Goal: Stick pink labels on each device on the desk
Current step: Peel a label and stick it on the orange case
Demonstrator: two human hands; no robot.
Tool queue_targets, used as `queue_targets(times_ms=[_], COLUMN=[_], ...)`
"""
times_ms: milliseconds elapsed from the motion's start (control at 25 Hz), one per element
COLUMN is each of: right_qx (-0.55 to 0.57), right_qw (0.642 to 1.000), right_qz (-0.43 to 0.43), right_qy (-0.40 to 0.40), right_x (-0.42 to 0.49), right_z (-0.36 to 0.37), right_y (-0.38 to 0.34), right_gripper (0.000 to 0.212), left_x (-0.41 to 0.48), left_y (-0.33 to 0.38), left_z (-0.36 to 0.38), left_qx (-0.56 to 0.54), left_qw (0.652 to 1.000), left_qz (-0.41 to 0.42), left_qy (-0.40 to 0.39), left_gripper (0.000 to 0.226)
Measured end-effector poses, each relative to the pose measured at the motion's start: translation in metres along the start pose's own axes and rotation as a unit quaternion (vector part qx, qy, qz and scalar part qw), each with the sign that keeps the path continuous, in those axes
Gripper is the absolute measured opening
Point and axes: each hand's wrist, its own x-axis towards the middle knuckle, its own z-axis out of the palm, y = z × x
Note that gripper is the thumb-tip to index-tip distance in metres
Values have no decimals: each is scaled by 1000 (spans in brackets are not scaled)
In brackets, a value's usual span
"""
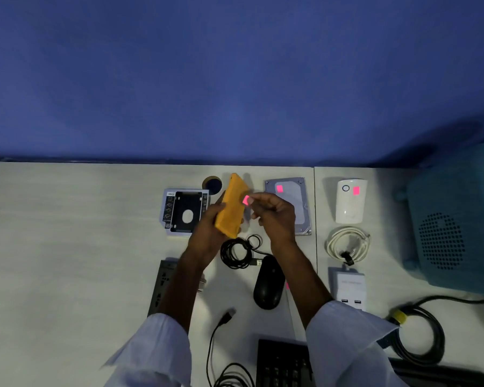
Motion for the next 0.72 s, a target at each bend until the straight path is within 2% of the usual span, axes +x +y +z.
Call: queue_targets(times_ms=[200, 440, 600, 720], right_qx=[-41, -107, -149, -145], right_qw=[999, 994, 987, 987], right_qz=[5, -3, -46, -55], right_qy=[-33, 9, 31, 46], right_x=[1, 4, 1, 0], right_z=[17, 26, 31, 35], right_y=[-1, 16, 15, 12], right_gripper=[15, 10, 8, 17], left_x=[-9, -11, -14, -12], left_y=[-4, -9, -11, -13], left_z=[2, 11, 13, 9], left_qx=[-118, -142, -152, -158], left_qw=[992, 989, 988, 987], left_qz=[-30, -22, -22, -23], left_qy=[-23, -14, 2, 9], left_gripper=[44, 46, 47, 59])
